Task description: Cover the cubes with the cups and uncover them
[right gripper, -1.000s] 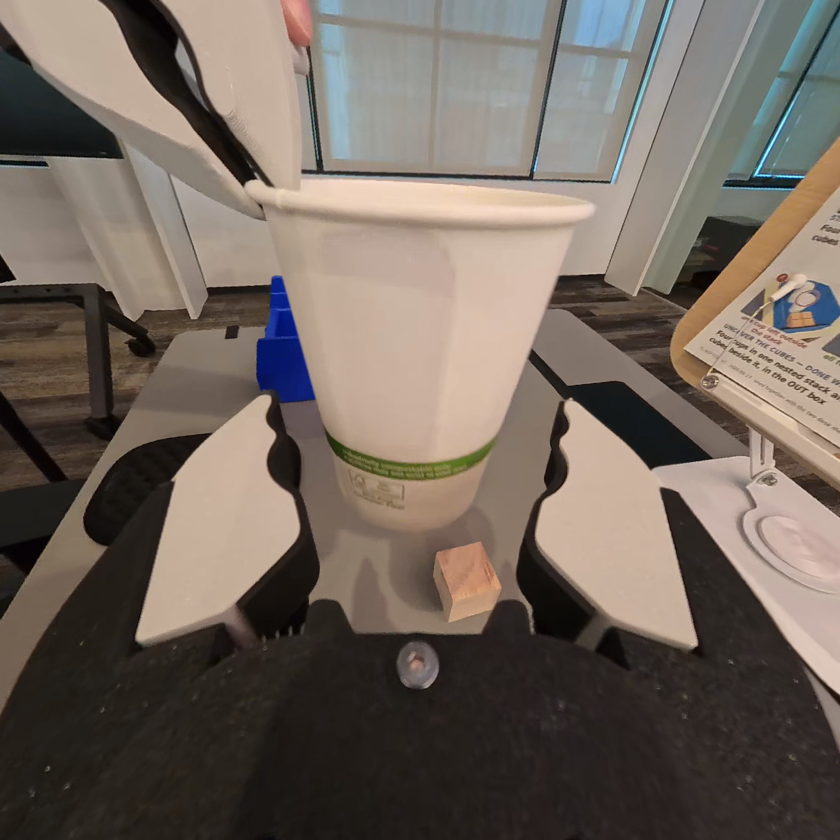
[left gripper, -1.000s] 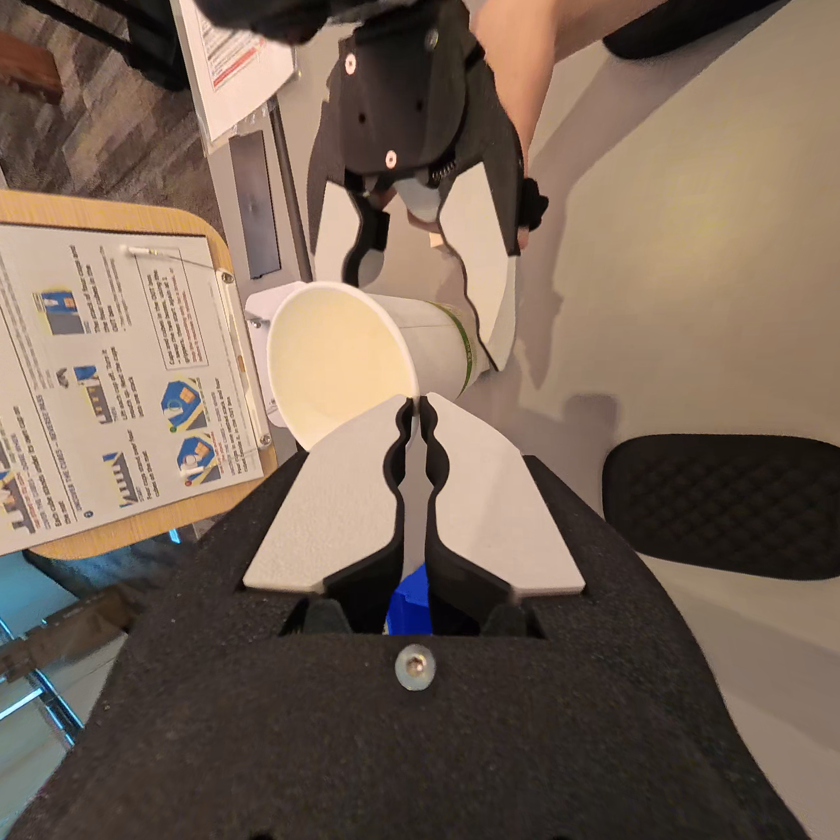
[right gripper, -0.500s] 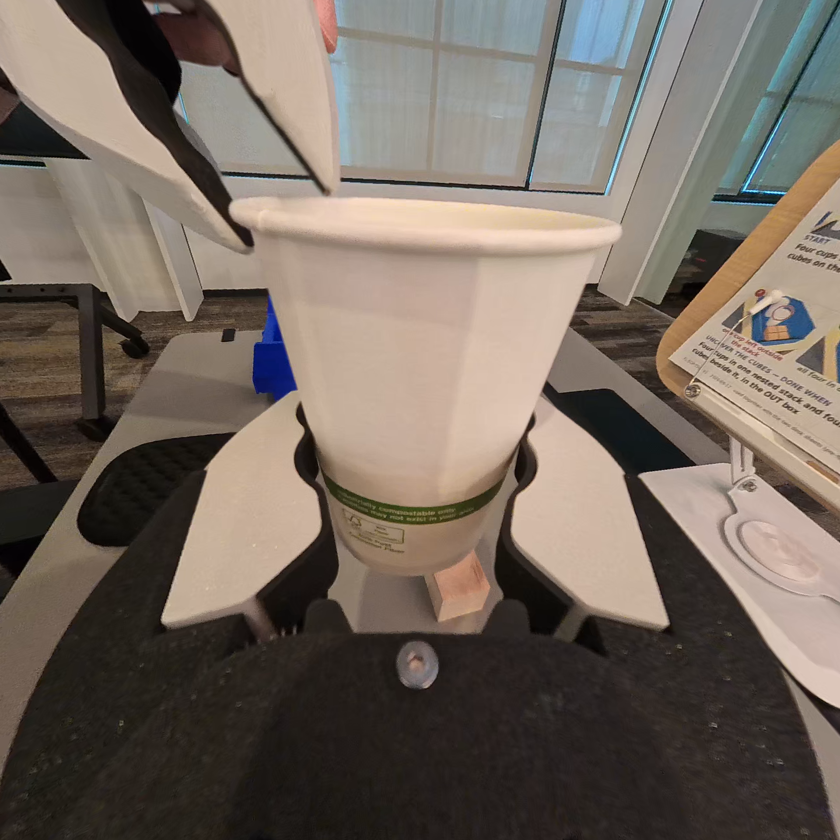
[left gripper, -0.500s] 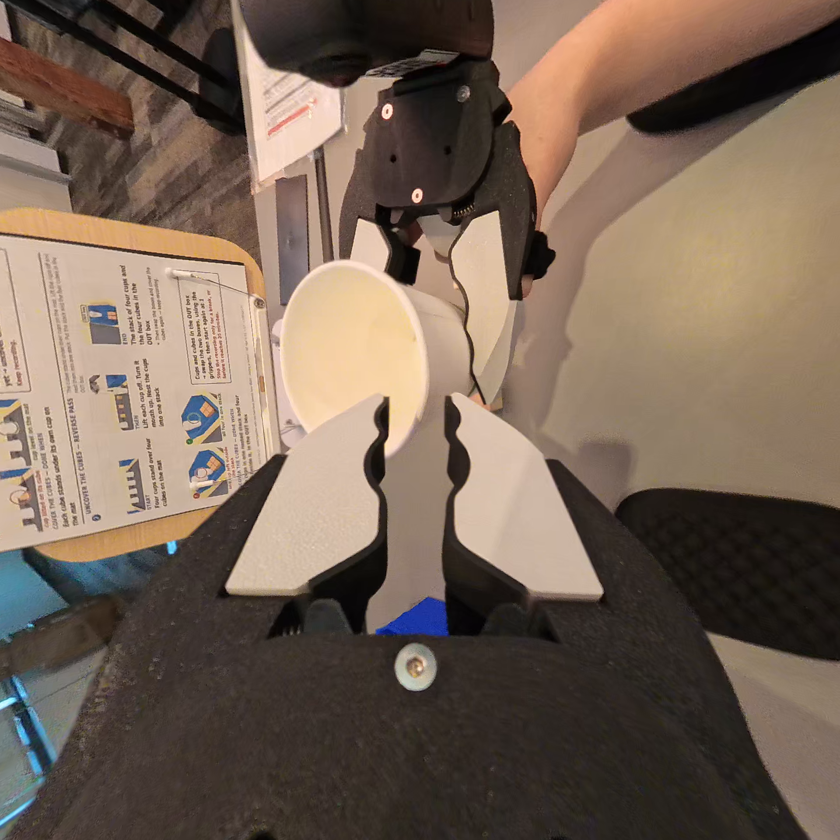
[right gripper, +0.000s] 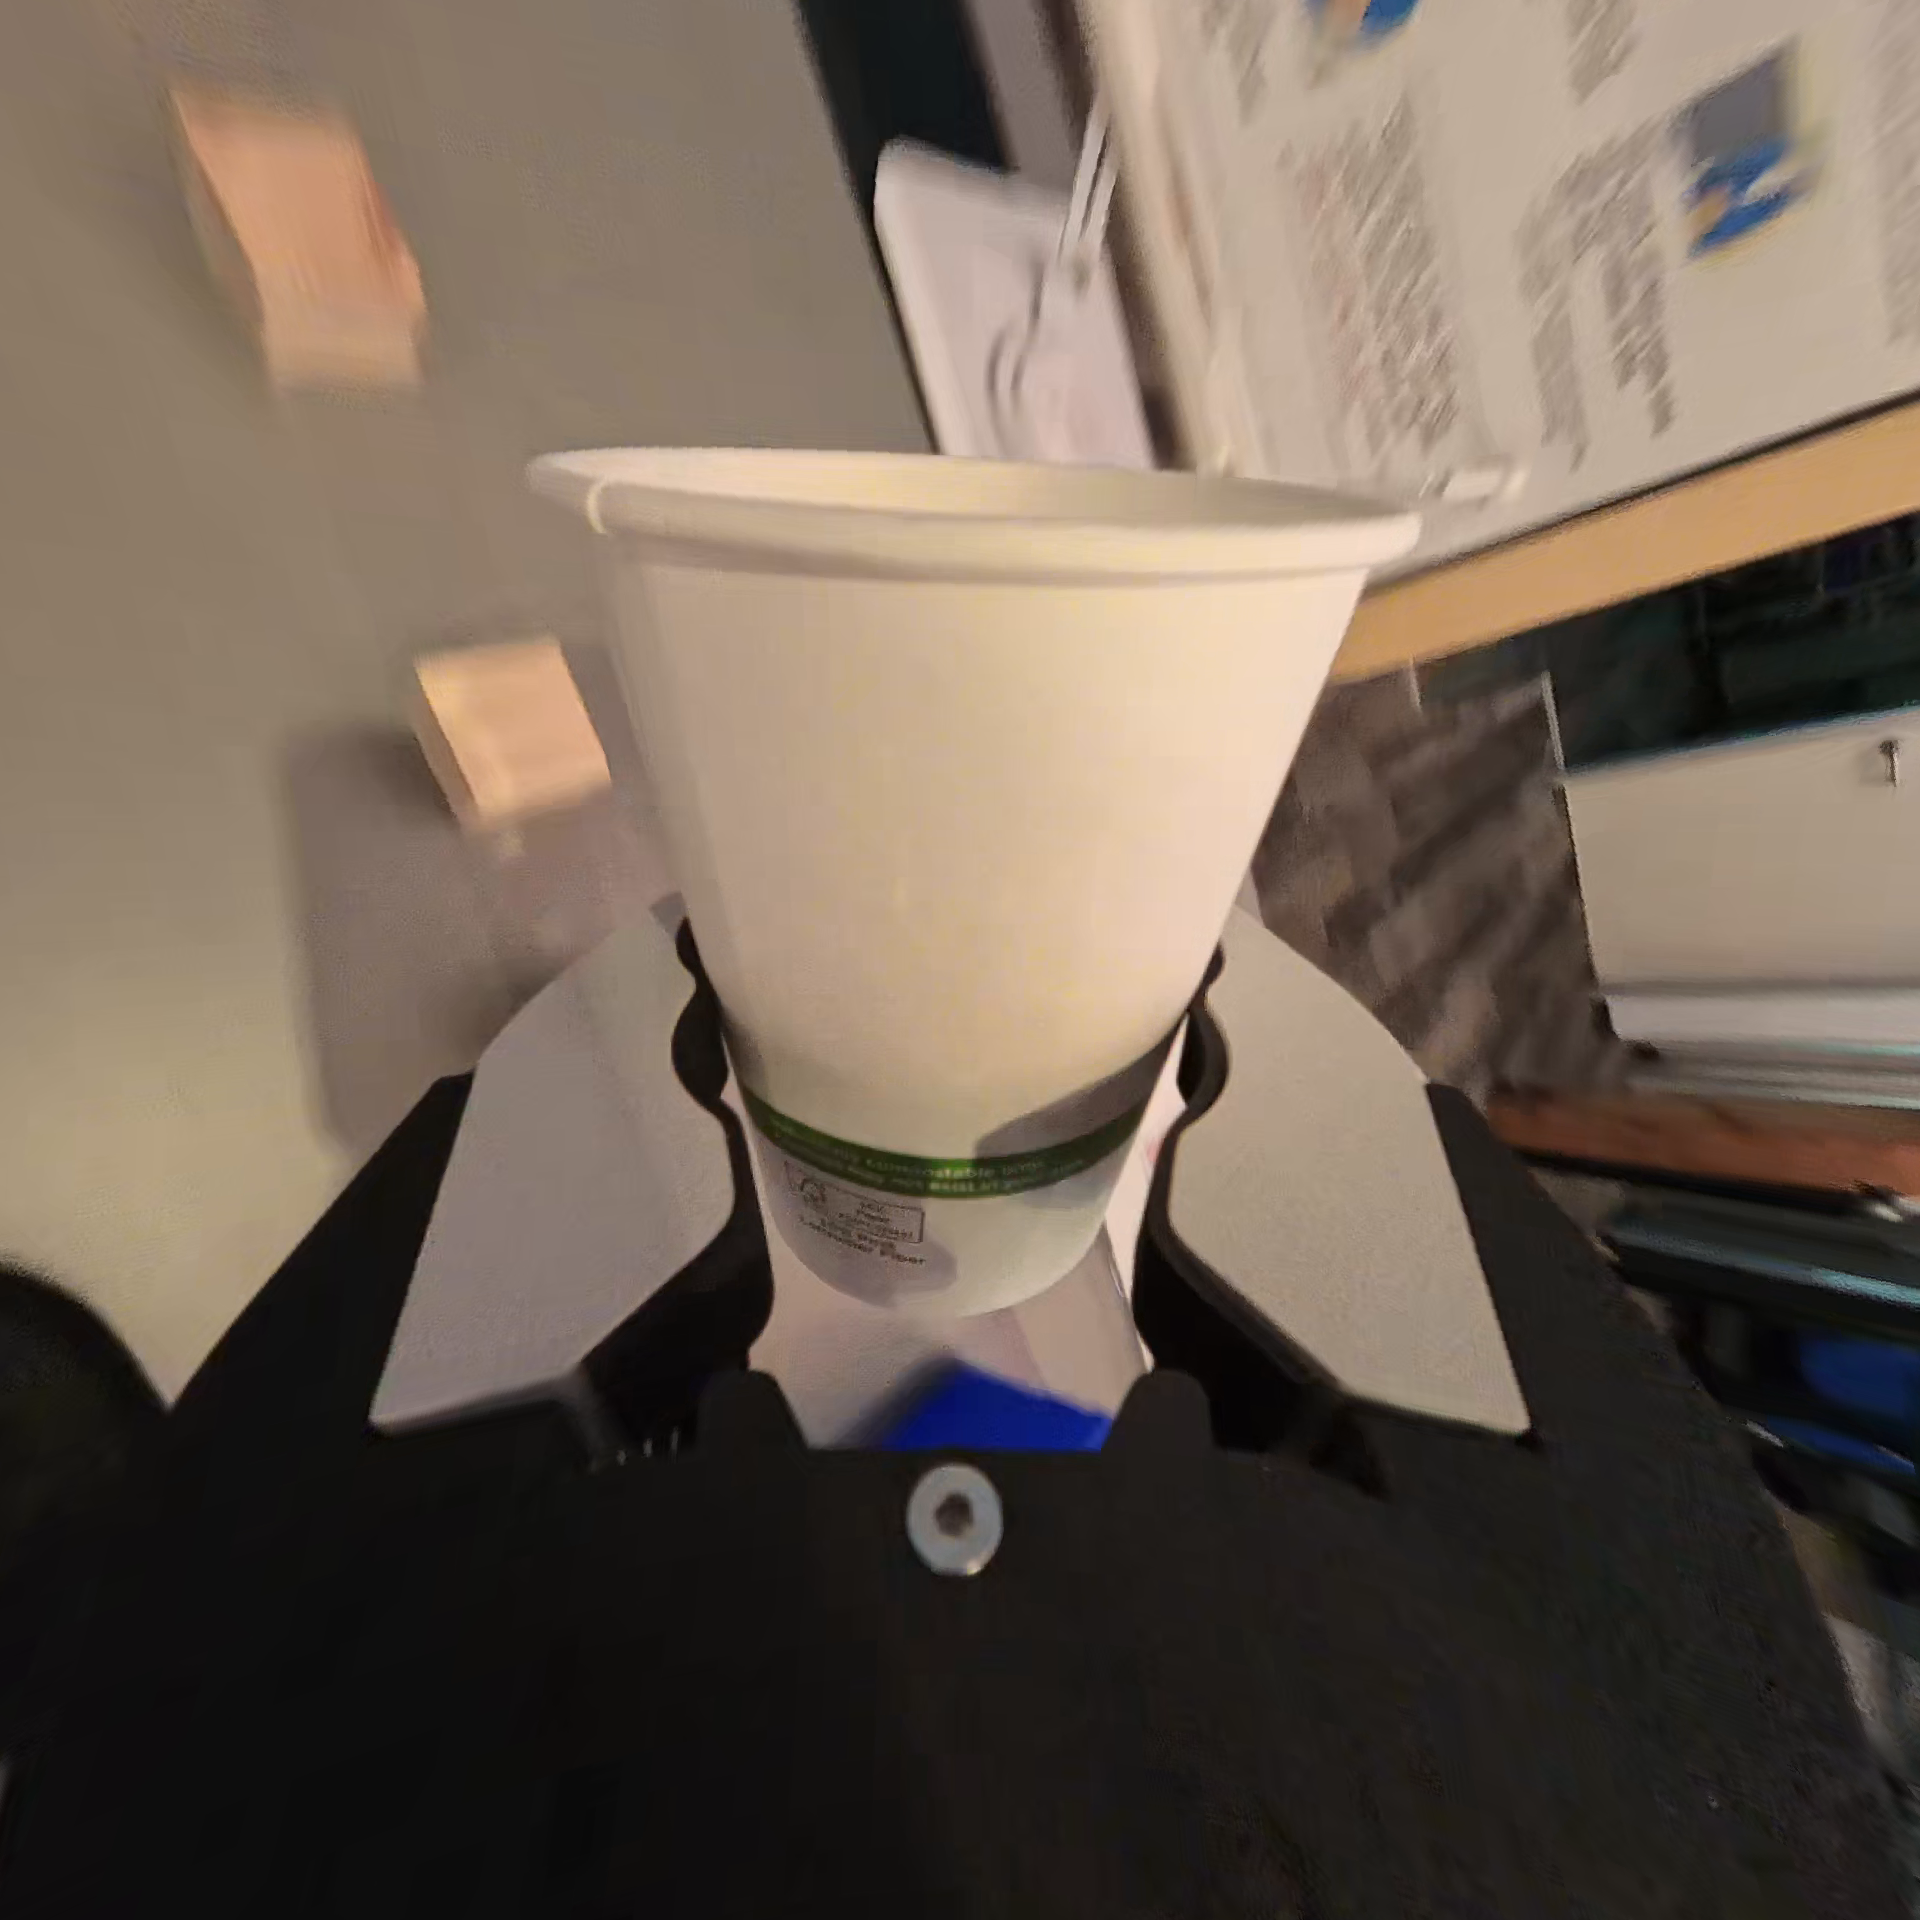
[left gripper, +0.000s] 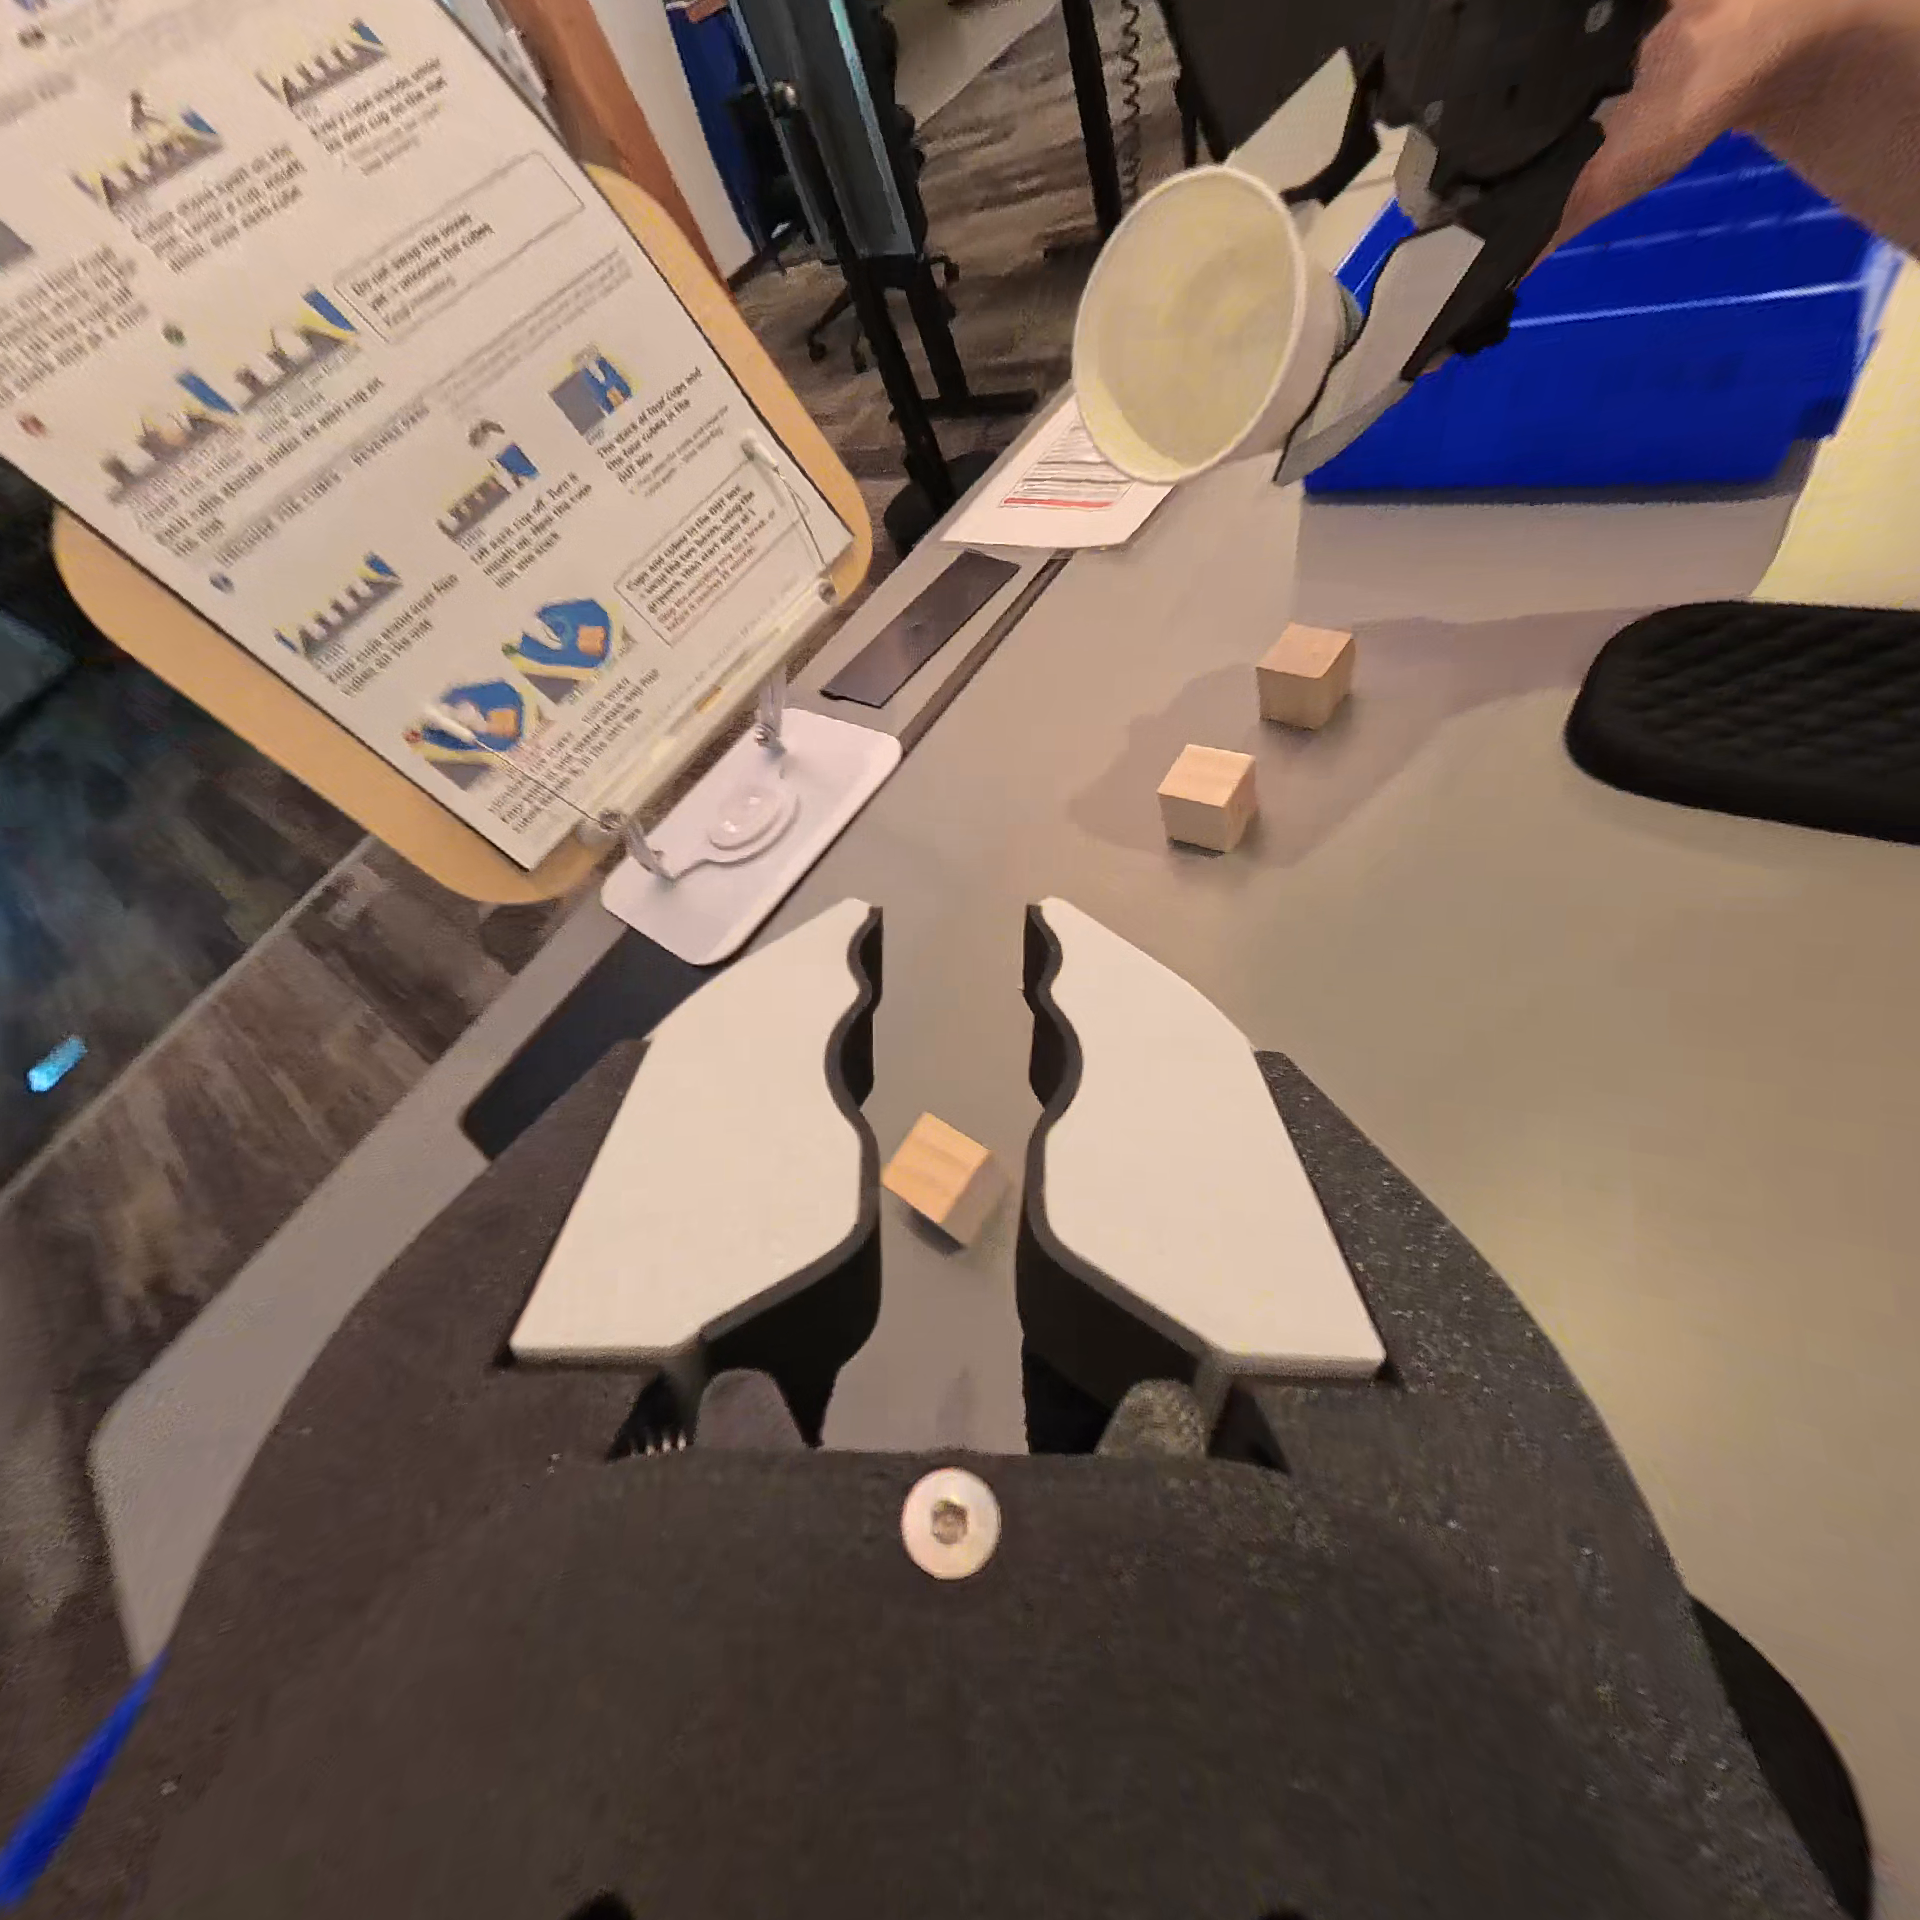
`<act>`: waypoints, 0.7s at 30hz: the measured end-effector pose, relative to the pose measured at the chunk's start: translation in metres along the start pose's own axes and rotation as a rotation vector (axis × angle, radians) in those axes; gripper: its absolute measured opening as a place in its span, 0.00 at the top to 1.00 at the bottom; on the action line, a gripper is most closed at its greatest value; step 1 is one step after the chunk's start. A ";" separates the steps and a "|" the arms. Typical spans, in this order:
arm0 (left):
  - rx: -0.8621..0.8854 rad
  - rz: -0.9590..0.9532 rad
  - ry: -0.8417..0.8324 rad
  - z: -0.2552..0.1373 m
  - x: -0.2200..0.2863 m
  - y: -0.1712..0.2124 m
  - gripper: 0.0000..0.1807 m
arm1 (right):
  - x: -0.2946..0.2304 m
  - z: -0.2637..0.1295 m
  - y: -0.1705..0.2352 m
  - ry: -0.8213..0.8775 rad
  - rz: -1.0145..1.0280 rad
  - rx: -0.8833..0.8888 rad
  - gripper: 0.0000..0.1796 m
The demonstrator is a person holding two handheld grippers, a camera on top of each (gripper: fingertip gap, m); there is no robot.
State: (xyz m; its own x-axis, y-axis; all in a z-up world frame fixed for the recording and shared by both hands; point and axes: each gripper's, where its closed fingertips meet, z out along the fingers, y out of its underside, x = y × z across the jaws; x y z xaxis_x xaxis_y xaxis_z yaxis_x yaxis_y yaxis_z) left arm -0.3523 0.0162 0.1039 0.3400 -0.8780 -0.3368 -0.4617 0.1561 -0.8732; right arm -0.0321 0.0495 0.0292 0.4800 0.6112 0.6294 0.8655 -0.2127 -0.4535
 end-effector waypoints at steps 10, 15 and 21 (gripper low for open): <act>0.043 -0.077 0.045 -0.019 0.022 0.031 0.88 | -0.019 -0.013 0.104 -0.098 -0.535 -0.700 0.52; 0.051 -0.080 0.033 -0.035 0.022 0.035 0.89 | -0.019 -0.019 0.123 -0.141 -0.693 -0.903 0.52; 0.067 -0.114 0.019 -0.053 0.019 0.043 0.90 | -0.022 -0.003 0.113 -0.137 -0.902 -1.038 0.52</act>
State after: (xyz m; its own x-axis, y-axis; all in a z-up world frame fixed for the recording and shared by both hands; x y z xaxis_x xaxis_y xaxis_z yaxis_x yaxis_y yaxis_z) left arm -0.4092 -0.0177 0.0790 0.3712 -0.9002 -0.2275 -0.3646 0.0839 -0.9274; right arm 0.0553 0.0092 -0.0339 -0.2631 0.8963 0.3570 0.6045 -0.1352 0.7850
